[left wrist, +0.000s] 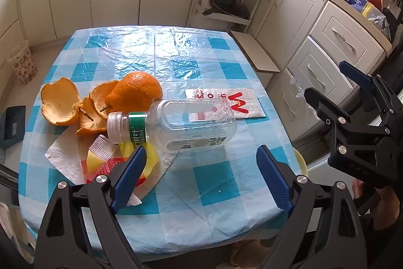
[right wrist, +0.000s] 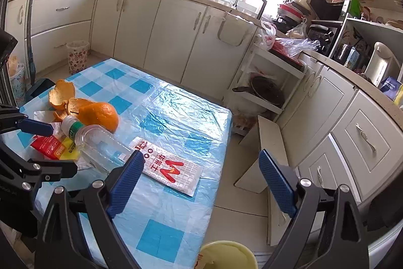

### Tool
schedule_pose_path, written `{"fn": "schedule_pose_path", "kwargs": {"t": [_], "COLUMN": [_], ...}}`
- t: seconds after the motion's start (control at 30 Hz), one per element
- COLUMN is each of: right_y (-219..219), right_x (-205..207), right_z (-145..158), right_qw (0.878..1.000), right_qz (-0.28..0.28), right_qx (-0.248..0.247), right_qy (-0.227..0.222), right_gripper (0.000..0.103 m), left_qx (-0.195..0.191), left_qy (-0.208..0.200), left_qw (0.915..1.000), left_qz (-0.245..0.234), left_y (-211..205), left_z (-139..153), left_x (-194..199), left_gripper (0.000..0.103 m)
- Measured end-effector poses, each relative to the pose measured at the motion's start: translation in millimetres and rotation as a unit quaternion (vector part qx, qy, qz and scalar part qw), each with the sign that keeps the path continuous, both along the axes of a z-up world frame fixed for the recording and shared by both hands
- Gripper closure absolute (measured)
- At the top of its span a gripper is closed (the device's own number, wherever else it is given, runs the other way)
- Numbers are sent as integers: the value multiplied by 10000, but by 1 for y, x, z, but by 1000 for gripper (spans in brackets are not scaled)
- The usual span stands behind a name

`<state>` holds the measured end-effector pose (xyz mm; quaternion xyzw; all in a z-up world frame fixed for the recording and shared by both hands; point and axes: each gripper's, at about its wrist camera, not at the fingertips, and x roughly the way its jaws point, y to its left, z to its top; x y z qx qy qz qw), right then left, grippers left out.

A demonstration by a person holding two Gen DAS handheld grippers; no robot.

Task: Collect trash
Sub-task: 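Bring both tools back to the table, right tool toward the white W packet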

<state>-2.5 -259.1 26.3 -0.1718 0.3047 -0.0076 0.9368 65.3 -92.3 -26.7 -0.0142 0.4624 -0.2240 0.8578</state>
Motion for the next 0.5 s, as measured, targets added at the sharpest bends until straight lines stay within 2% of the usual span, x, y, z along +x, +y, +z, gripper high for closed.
{"fn": "schedule_pose_path", "kwargs": {"t": [0.23,0.4,0.5], "right_y": [3,-1,6], "right_x": [19,44,56], "right_z": [-15,-44,-59], "right_qw": [9994,9967,9936], "right_qz": [253,458,648], "right_qx": [-8,108,-8], "right_qy": [218,666,923], "right_gripper": [12,12,12], "left_qx": [454,642,697], "left_qy": [-280,-221,-148], "left_qw": [9986,9976,9973], "left_qz": [-20,143,193], "left_y": [5,21,28], "left_z": [5,3,0], "left_x": [-2,6,10], "left_gripper": [17,16,15]}}
